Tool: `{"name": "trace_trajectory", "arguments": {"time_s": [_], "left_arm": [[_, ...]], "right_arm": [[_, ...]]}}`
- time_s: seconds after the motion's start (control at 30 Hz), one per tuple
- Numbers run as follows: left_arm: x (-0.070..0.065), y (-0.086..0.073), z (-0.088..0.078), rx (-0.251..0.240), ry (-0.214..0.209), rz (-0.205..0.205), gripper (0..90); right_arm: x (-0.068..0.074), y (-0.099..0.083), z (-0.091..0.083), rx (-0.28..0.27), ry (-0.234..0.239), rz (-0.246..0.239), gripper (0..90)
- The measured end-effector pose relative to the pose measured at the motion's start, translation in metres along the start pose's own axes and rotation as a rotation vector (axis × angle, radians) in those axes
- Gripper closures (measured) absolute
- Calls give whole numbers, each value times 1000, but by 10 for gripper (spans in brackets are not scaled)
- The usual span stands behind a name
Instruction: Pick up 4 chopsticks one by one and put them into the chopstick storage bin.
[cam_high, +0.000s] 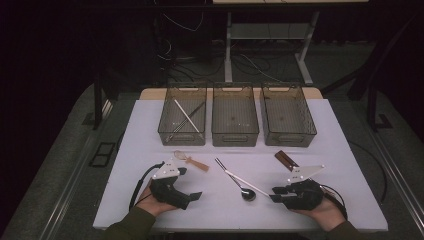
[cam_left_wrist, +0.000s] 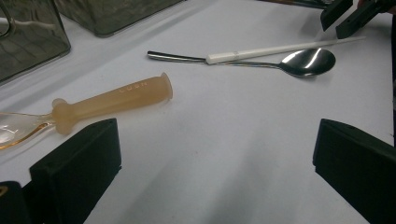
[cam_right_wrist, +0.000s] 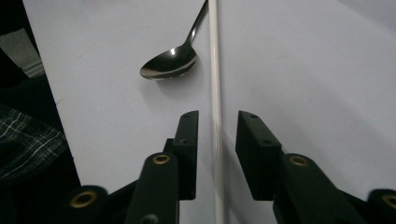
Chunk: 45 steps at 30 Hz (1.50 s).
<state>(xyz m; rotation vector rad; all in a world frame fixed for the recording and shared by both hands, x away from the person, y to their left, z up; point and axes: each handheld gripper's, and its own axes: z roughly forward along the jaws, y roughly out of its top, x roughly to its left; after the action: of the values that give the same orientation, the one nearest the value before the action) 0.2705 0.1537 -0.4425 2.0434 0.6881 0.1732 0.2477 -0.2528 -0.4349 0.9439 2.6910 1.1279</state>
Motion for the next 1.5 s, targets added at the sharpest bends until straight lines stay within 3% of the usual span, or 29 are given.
{"name": "trace_trajectory", "arguments": {"time_s": [0.33,0.83,1.07,1.5], "left_arm": [[0,-1,-3,-5,13,-2,28],[-2,0,-1,-3,-1,11,37],[-3,0,0,-2,-5,13,38],[-2,0,0,-2,-6,11,40]], "right_arm": [[-1,4,15,39,-6,-30,773],[3,5,22,34,-40,-79,844],[3,5,21,31,-39,-69,853],[-3,9,17,10,7,-30,854]]}}
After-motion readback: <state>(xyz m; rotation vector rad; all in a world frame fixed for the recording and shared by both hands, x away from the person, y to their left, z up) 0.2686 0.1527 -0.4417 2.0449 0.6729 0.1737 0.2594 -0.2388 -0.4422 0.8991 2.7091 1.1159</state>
